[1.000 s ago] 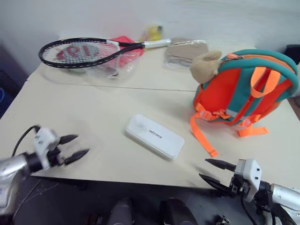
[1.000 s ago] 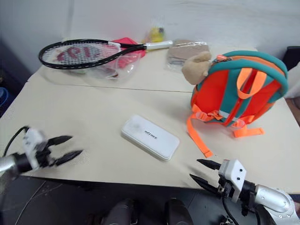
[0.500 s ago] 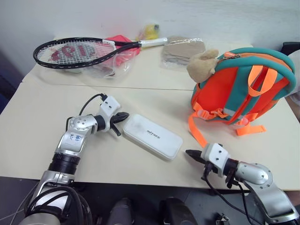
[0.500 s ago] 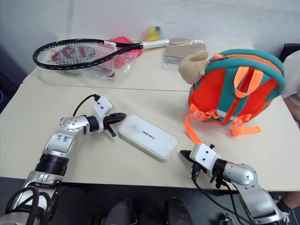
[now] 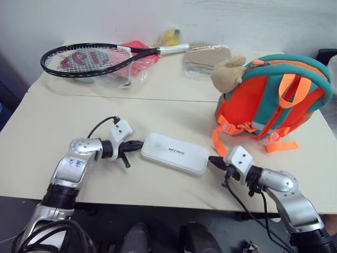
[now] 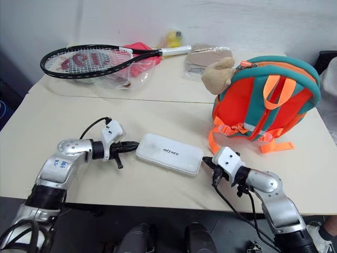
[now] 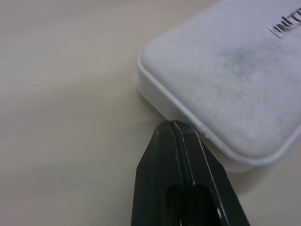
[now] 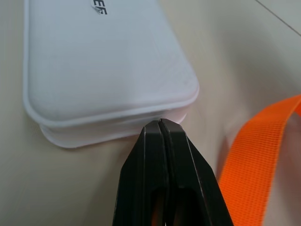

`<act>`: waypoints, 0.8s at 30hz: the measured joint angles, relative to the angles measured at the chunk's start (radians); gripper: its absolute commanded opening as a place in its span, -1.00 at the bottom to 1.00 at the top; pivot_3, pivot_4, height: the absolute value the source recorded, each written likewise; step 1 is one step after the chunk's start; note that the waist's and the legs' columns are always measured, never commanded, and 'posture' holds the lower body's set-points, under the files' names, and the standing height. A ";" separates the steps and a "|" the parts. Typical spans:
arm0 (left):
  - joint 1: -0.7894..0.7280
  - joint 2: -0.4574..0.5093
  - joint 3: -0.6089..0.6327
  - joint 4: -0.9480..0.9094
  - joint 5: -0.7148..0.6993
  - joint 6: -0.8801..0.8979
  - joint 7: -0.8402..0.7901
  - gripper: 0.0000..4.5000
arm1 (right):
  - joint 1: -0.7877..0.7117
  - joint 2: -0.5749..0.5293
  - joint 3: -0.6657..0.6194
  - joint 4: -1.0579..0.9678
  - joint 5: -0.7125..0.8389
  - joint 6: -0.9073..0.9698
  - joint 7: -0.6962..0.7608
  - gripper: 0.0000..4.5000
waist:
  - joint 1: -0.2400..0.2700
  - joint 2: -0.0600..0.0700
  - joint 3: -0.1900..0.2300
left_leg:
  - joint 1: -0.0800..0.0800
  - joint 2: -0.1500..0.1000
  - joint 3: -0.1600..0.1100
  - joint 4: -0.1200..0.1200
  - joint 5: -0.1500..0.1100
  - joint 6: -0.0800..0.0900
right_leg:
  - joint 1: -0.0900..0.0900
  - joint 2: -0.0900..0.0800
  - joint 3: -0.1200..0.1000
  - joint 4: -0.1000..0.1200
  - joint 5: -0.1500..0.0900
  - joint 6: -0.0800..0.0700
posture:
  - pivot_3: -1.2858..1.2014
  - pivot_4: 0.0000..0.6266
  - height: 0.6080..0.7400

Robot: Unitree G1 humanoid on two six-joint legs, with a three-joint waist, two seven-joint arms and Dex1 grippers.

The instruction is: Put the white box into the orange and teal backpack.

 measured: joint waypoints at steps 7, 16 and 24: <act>0.111 0.011 0.065 -0.163 -0.119 0.129 -0.017 -0.99 | -0.039 -0.016 -0.005 0.083 -0.005 -0.055 0.036 -1.00 | 0.001 0.000 0.000 | -0.001 0.000 -0.001 0.000 0.000 0.001 | 0.000 0.000 -0.001 -0.001 0.000 0.000 | 0.03 -0.52 1.00; 0.066 0.066 0.271 -0.068 -0.280 0.538 0.067 -0.48 | -0.051 -0.023 0.001 0.139 -0.012 -0.076 0.066 -1.00 | -0.002 0.001 0.001 | -0.001 0.000 -0.001 0.000 -0.001 0.001 | -0.001 0.000 -0.001 0.000 0.000 0.000 | 0.03 -0.52 1.00; -0.193 0.036 0.313 0.235 -0.415 0.986 0.124 0.48 | -0.095 -0.023 0.015 0.173 -0.012 -0.107 0.107 -1.00 | 0.002 0.001 0.001 | -0.001 -0.002 -0.002 0.002 -0.001 0.002 | 0.000 -0.002 -0.002 0.002 0.000 0.000 | 0.03 -0.52 1.00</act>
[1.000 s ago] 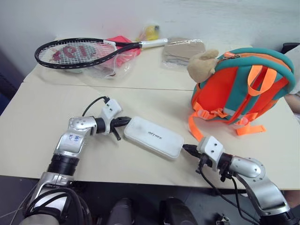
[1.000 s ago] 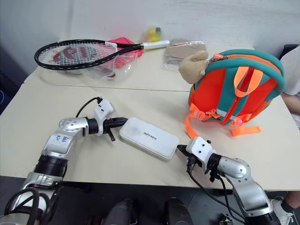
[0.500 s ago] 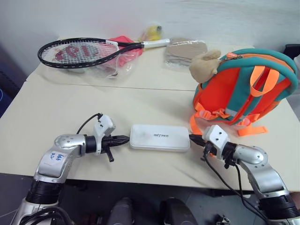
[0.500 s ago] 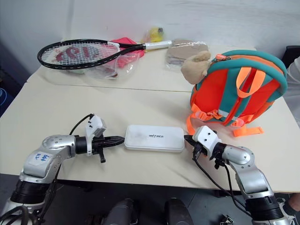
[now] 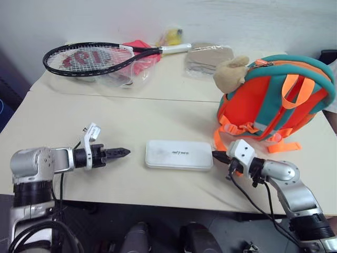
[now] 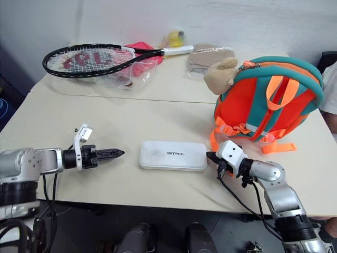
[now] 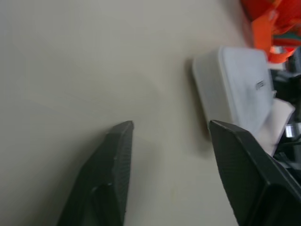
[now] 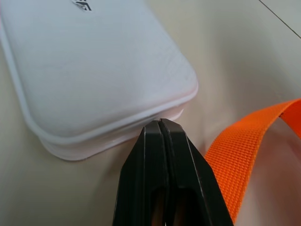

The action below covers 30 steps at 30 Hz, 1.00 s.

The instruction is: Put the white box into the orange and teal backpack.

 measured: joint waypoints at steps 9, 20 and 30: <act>-0.195 -0.032 -0.243 0.299 -0.243 0.057 0.085 0.48 | -0.043 -0.011 0.030 0.054 -0.015 -0.052 0.052 -1.00 | 0.003 0.006 -0.003 | 0.001 -0.001 -0.001 0.002 -0.001 0.000 | 0.002 -0.001 -0.001 0.000 0.000 0.000 | 0.03 -0.52 1.00; -0.210 -0.130 -0.235 0.367 -0.429 0.070 0.267 0.31 | -0.043 0.017 0.057 0.070 -0.023 -0.094 0.075 -1.00 | -0.001 0.005 -0.003 | 0.001 -0.001 -0.001 0.003 -0.001 0.000 | 0.002 -0.001 -0.001 0.000 -0.001 0.002 | 0.03 -0.52 1.00; -0.113 -0.108 -0.195 0.160 -0.539 0.072 0.264 -0.46 | 0.066 0.005 -0.008 0.042 0.064 -0.114 0.107 -1.00 | -0.002 0.005 -0.002 | 0.000 -0.001 -0.001 0.001 0.000 -0.001 | 0.002 -0.001 -0.001 -0.003 -0.001 0.002 | 0.03 -0.52 1.00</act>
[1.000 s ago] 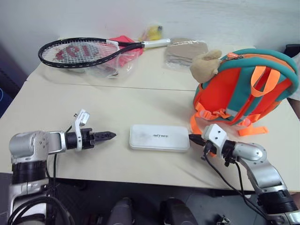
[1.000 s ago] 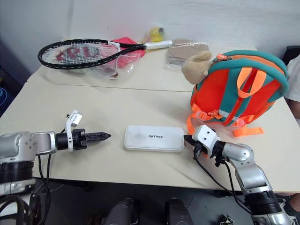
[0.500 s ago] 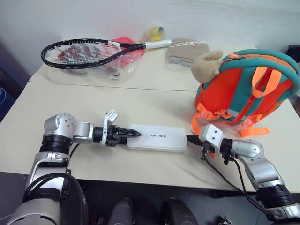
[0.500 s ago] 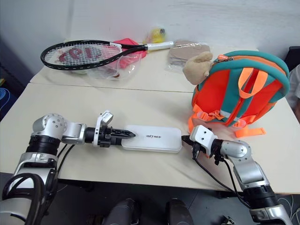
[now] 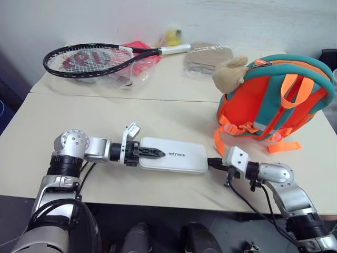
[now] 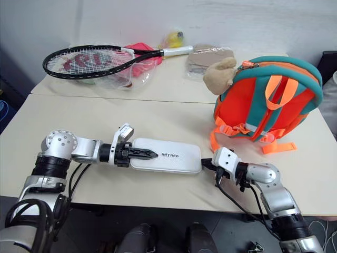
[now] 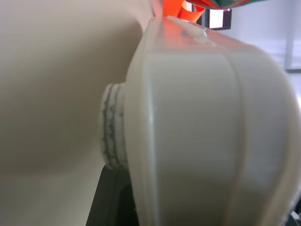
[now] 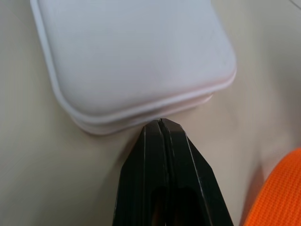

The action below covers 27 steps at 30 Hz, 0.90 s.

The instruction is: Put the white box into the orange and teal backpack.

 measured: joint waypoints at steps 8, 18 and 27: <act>0.368 0.175 0.021 -0.453 0.255 -0.556 -0.354 -0.46 | 0.294 -0.006 -0.515 -0.167 0.343 0.262 -0.139 -0.03 | 0.001 0.002 0.001 | 0.005 0.001 -0.001 -0.005 0.000 -0.001 | 0.009 0.001 -0.001 -0.011 0.000 -0.001 | 0.03 -0.52 1.00; 0.507 0.120 0.131 -0.540 0.304 -0.819 -0.491 -0.46 | 0.150 -0.068 -0.662 0.018 0.363 0.169 -0.100 0.97 | -0.024 0.003 0.002 | 0.010 0.001 0.004 -0.012 -0.002 0.002 | 0.011 0.000 -0.001 -0.015 0.000 0.000 | 0.03 -0.52 1.00; 0.557 0.142 0.202 -0.442 0.361 -0.901 -0.543 -0.46 | -0.287 -0.016 -0.329 0.165 0.355 0.240 0.007 0.57 | -0.023 0.004 0.004 | 0.013 0.002 0.005 -0.017 -0.001 0.001 | 0.010 0.000 0.000 -0.012 0.000 0.000 | 0.03 -0.52 1.00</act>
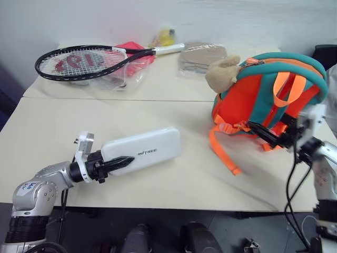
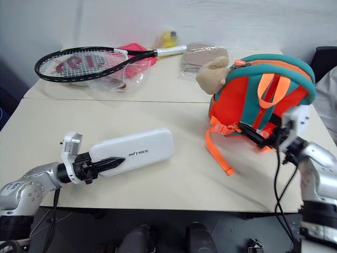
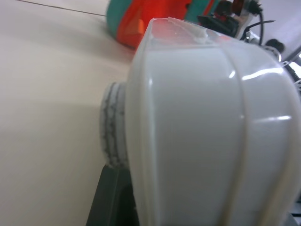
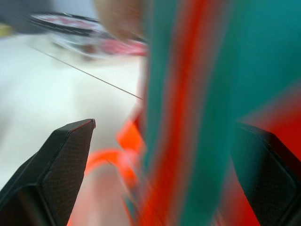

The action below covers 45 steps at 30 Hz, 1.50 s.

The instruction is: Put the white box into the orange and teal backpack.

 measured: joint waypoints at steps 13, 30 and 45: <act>-0.112 -0.127 0.317 0.109 -0.171 0.051 0.310 -0.46 | -0.058 0.106 0.184 -0.249 0.132 0.225 0.047 -0.99 | -0.006 -0.002 0.001 | -0.004 0.000 -0.001 0.001 -0.001 0.002 | -0.004 -0.001 -0.002 0.001 0.001 0.001 | 0.03 -0.52 1.00; -0.105 -0.085 0.350 0.005 -0.267 0.105 0.332 -0.46 | 0.122 -0.165 0.110 -0.583 0.681 0.705 -0.014 -0.99 | 0.000 -0.014 0.002 | -0.019 -0.001 -0.003 0.006 -0.001 0.003 | -0.014 -0.003 -0.003 0.000 0.001 0.001 | 0.03 -0.52 1.00; 0.021 0.063 0.350 -0.321 -0.563 0.223 0.361 -0.46 | 0.122 -0.123 0.163 -0.535 0.493 0.617 0.032 -0.99 | 0.003 -0.013 0.003 | -0.017 -0.001 -0.004 0.005 0.000 0.001 | -0.014 -0.002 -0.004 0.002 0.001 0.001 | 0.03 -0.52 1.00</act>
